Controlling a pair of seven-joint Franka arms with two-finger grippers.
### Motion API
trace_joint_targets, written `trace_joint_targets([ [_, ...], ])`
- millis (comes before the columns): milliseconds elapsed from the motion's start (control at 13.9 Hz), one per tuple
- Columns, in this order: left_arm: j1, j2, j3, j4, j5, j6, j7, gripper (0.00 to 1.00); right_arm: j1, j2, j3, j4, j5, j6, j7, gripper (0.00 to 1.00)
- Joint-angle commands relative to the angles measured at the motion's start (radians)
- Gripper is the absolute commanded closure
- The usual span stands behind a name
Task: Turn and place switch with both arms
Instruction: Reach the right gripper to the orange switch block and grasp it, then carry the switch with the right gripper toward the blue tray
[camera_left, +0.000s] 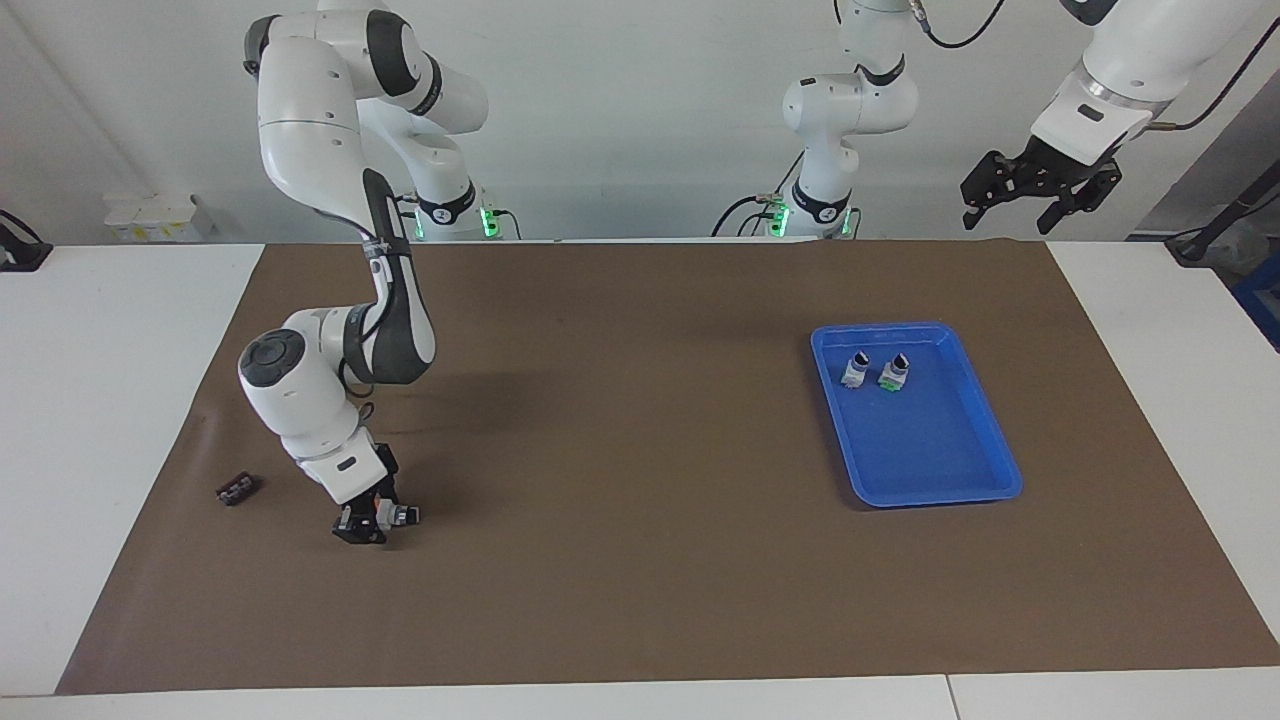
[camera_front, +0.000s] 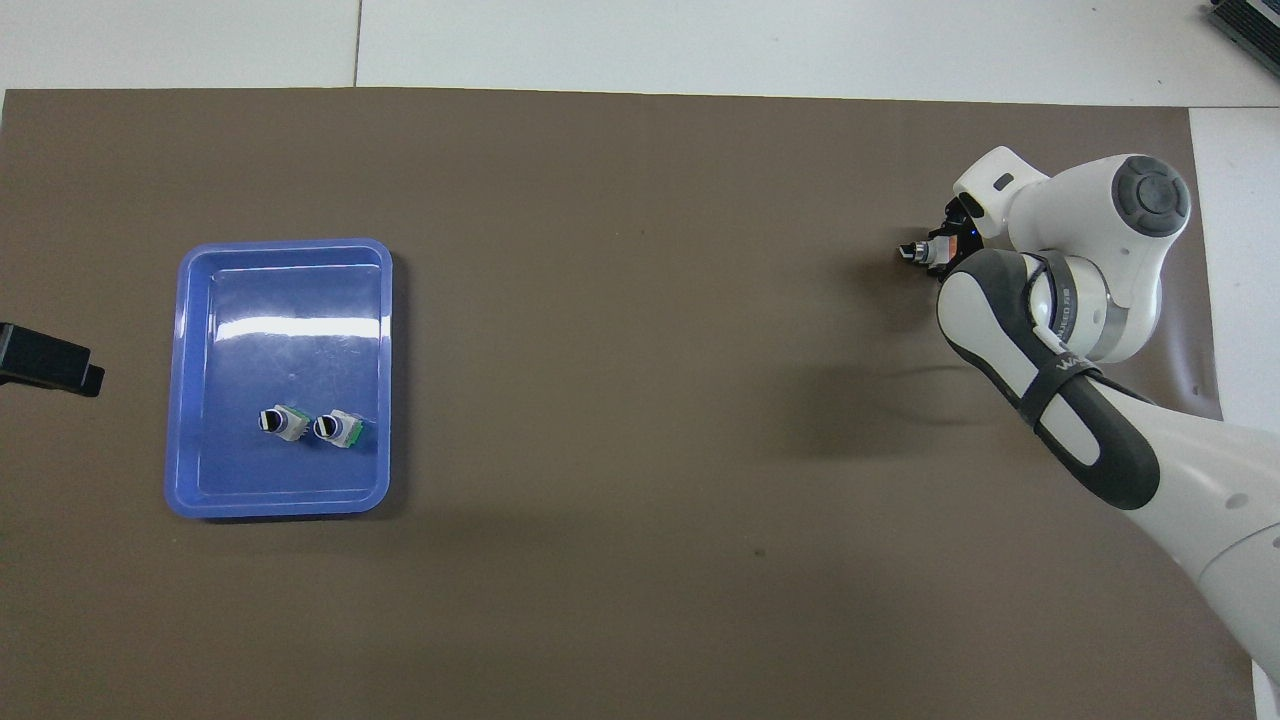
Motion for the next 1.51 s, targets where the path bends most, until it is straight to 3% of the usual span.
trace_joint_targets([
  [0,0.005,-0.025,-0.002,-0.027,0.002,0.001,0.0,0.0,-0.01,0.0,0.011,0.012,0.002,-0.075,-0.038,1.0],
  [144,0.005,-0.025,-0.002,-0.027,0.002,0.001,0.0,0.0,0.001,-0.056,0.029,0.011,0.016,-0.158,-0.121,1.0],
  [288,0.006,-0.025,-0.002,-0.027,0.002,0.001,0.002,0.0,-0.001,-0.139,0.098,0.012,0.027,-0.237,-0.129,1.0],
  [576,0.006,-0.025,-0.002,-0.027,0.002,0.001,0.002,0.0,0.002,-0.231,0.19,0.02,0.348,-0.408,-0.121,1.0],
  [791,0.005,-0.025,-0.002,-0.027,0.002,0.001,0.002,0.0,0.002,-0.258,0.268,0.026,0.514,-0.414,-0.039,1.0],
  [1079,0.005,-0.025,-0.002,-0.027,0.002,0.001,0.0,0.0,0.004,-0.3,0.448,0.066,0.524,-0.391,0.197,1.0],
  [1439,0.005,-0.027,-0.004,-0.028,0.002,-0.017,0.003,0.0,0.086,-0.391,0.469,0.069,0.524,-0.368,0.365,1.0],
])
